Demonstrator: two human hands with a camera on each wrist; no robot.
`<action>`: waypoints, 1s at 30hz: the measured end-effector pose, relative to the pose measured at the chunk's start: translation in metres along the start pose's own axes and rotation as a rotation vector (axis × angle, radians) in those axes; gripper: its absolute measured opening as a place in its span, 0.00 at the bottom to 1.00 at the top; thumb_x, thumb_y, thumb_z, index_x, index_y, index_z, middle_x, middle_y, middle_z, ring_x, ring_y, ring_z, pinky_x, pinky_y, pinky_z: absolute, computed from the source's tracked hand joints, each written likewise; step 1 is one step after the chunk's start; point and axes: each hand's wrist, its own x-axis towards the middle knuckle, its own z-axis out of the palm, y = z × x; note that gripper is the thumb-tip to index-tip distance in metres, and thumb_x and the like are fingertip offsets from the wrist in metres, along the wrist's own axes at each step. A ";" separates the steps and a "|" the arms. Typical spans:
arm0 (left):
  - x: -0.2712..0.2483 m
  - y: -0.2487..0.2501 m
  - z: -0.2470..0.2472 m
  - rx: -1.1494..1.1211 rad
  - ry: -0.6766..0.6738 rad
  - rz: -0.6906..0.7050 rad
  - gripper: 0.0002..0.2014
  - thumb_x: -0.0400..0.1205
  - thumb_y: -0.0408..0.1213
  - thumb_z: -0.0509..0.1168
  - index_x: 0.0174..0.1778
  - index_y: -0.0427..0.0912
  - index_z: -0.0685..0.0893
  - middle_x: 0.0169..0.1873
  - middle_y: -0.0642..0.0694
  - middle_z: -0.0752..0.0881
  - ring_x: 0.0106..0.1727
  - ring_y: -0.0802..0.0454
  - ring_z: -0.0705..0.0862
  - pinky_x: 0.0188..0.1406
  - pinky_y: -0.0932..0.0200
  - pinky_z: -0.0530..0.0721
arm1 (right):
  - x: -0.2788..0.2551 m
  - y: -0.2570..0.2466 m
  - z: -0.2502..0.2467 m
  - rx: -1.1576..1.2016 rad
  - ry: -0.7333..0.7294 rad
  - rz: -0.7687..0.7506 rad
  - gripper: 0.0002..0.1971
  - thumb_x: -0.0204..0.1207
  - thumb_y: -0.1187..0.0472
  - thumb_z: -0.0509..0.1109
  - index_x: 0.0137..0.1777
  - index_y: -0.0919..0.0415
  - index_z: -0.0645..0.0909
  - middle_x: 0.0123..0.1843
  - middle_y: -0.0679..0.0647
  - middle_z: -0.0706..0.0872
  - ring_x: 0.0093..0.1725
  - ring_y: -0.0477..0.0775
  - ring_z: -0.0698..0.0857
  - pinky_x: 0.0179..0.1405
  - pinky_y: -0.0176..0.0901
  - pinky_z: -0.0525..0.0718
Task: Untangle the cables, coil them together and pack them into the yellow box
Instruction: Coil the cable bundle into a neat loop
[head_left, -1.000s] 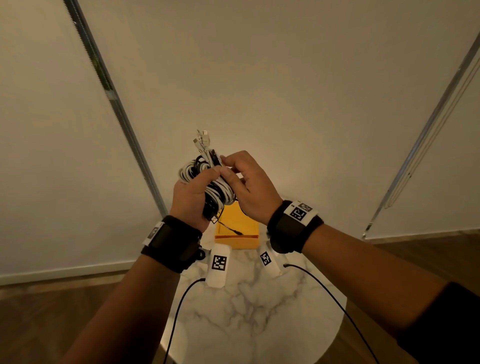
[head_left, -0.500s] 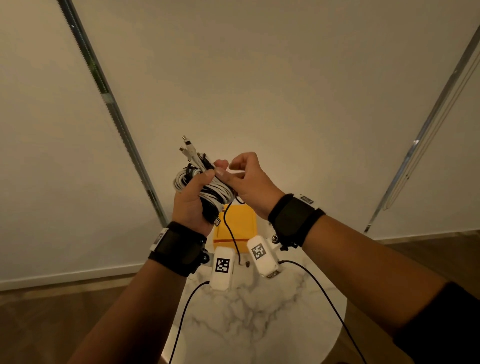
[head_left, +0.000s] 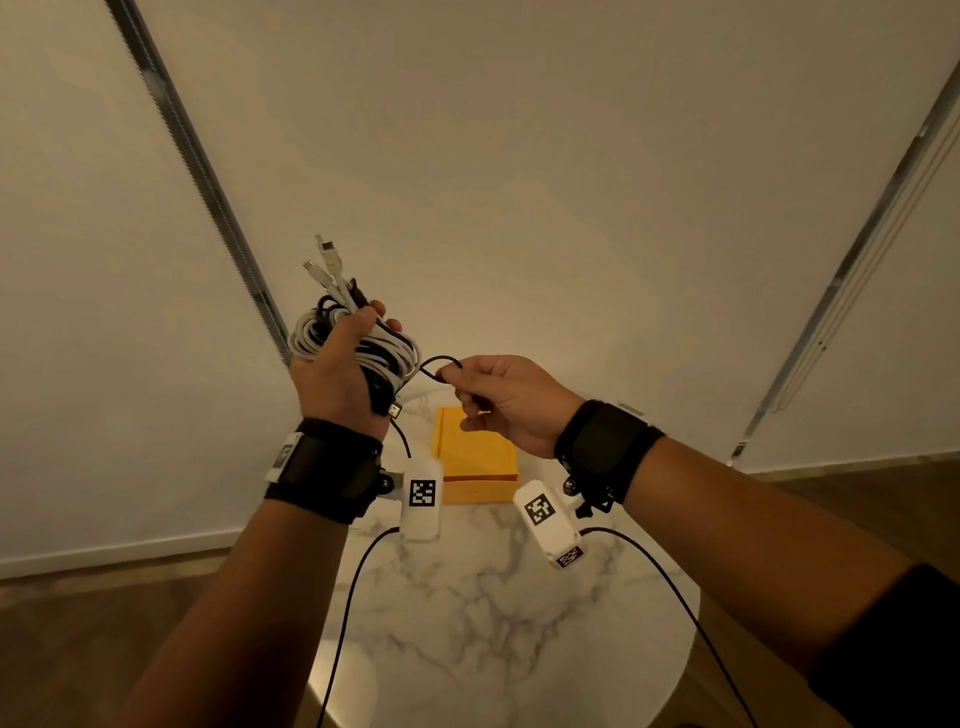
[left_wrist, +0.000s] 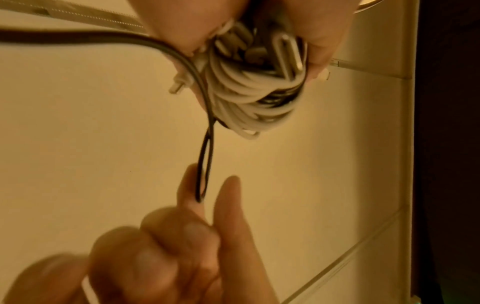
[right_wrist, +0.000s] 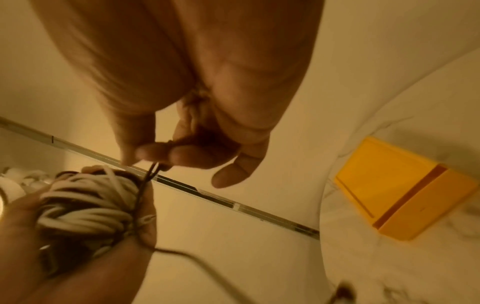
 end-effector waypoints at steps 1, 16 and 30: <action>-0.002 -0.004 0.003 -0.006 0.010 0.011 0.05 0.83 0.24 0.66 0.51 0.36 0.84 0.41 0.44 0.89 0.39 0.47 0.89 0.42 0.52 0.89 | 0.002 -0.001 0.003 0.024 0.003 -0.002 0.06 0.84 0.57 0.71 0.52 0.60 0.84 0.38 0.53 0.80 0.37 0.51 0.79 0.45 0.47 0.84; 0.012 0.011 -0.017 0.417 -0.088 0.346 0.09 0.76 0.27 0.74 0.47 0.42 0.83 0.41 0.36 0.90 0.38 0.36 0.90 0.40 0.44 0.90 | -0.004 -0.023 -0.013 -0.850 -0.029 -0.225 0.14 0.89 0.51 0.62 0.53 0.58 0.86 0.24 0.43 0.73 0.22 0.44 0.66 0.27 0.41 0.67; -0.020 -0.020 -0.019 0.179 -0.464 -0.296 0.11 0.75 0.29 0.69 0.52 0.39 0.90 0.43 0.40 0.88 0.37 0.46 0.89 0.39 0.50 0.89 | -0.013 -0.066 0.006 -0.942 0.034 -0.704 0.10 0.86 0.57 0.68 0.48 0.64 0.79 0.35 0.48 0.81 0.33 0.47 0.81 0.37 0.51 0.83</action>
